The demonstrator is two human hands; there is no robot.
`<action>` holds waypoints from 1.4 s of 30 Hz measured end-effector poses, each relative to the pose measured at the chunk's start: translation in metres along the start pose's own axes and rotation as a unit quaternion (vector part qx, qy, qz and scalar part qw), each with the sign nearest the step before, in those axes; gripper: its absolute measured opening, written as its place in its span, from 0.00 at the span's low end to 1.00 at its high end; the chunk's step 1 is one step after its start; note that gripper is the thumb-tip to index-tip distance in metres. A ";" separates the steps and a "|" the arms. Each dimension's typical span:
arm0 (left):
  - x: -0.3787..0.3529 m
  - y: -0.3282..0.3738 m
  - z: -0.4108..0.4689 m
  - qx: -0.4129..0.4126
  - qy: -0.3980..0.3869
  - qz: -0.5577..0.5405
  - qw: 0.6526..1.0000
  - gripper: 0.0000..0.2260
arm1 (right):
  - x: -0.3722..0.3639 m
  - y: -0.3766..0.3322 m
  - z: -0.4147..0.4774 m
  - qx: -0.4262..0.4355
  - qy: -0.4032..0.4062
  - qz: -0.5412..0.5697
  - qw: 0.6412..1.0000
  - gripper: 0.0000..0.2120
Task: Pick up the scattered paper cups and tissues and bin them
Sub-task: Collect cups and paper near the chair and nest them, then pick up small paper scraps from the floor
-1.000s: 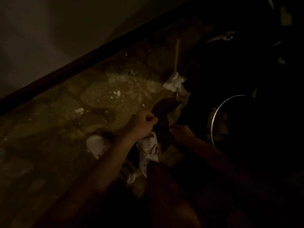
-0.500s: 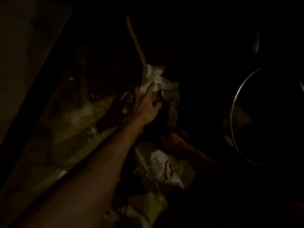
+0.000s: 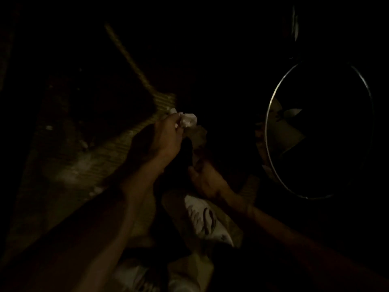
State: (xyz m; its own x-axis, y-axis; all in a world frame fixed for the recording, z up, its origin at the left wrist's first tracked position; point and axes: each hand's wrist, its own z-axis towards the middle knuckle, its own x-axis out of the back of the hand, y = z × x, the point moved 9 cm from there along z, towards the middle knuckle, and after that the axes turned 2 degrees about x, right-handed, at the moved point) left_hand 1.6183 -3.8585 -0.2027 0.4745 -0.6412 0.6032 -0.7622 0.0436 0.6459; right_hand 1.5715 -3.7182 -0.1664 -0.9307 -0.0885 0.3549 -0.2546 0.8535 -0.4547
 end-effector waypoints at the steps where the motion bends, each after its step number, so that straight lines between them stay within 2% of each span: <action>1: 0.018 0.004 -0.016 0.028 0.012 -0.052 0.998 0.06 | 0.007 -0.014 -0.015 0.028 0.032 -0.010 0.999 0.21; 3: 0.050 0.022 -0.056 0.057 0.020 -0.140 0.988 0.01 | 0.030 -0.046 -0.053 0.094 0.114 -0.008 0.989 0.22; 6: 0.086 0.075 -0.111 0.057 0.016 -0.290 0.955 0.05 | 0.066 -0.085 -0.122 0.148 0.179 0.043 0.972 0.21; 10: 0.100 0.165 -0.145 0.019 0.009 -0.340 0.940 0.13 | 0.122 -0.094 -0.190 0.152 0.240 0.072 0.956 0.22; 12: 0.083 0.201 -0.147 0.026 -0.037 -0.355 0.934 0.11 | 0.151 -0.081 -0.208 0.119 0.260 0.079 0.955 0.23; 16: 0.021 0.233 -0.145 0.098 -0.147 -0.320 0.931 0.12 | 0.193 -0.046 -0.211 0.043 0.245 0.074 0.966 0.23; 19: -0.014 0.237 -0.143 0.115 -0.242 -0.289 0.919 0.20 | 0.208 -0.024 -0.196 0.009 0.199 0.050 0.979 0.25; 21: -0.023 0.234 -0.143 0.109 -0.266 -0.266 0.920 0.26 | 0.212 -0.013 -0.187 -0.007 0.166 -0.007 0.986 0.25; 23: -0.016 0.228 -0.149 0.108 -0.257 -0.263 0.924 0.24 | 0.213 -0.009 -0.188 -0.006 0.151 -0.054 0.987 0.23; 26: 0.023 0.219 -0.169 0.126 -0.188 -0.302 0.926 0.08 | 0.214 -0.027 -0.211 0.034 0.140 -0.116 0.983 0.19; 27: 0.044 0.218 -0.179 0.128 -0.153 -0.308 0.930 0.05 | 0.213 -0.039 -0.224 0.054 0.131 -0.130 0.981 0.19; 31: 0.157 0.224 -0.244 0.113 -0.021 -0.275 0.955 0.12 | 0.201 -0.125 -0.295 0.186 0.084 -0.171 0.964 0.13; 36: 0.311 0.247 -0.354 0.106 0.109 -0.230 0.961 0.12 | 0.173 -0.259 -0.417 0.356 0.048 -0.210 0.909 0.09; 38: 0.377 0.256 -0.421 0.109 0.186 -0.215 0.953 0.13 | 0.147 -0.303 -0.480 0.417 0.019 -0.225 0.880 0.06; 42: 0.497 0.261 -0.600 0.136 0.348 -0.252 0.893 0.16 | 0.064 -0.371 -0.625 0.529 -0.089 -0.256 0.804 0.04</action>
State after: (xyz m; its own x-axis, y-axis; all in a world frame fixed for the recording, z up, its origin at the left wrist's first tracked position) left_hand 1.9191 -3.7055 0.5468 0.8739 0.1077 0.4740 -0.4089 -0.3642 0.8368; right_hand 1.7703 -3.7199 0.5358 -0.6316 -0.4414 0.6374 -0.6101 -0.2243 -0.7599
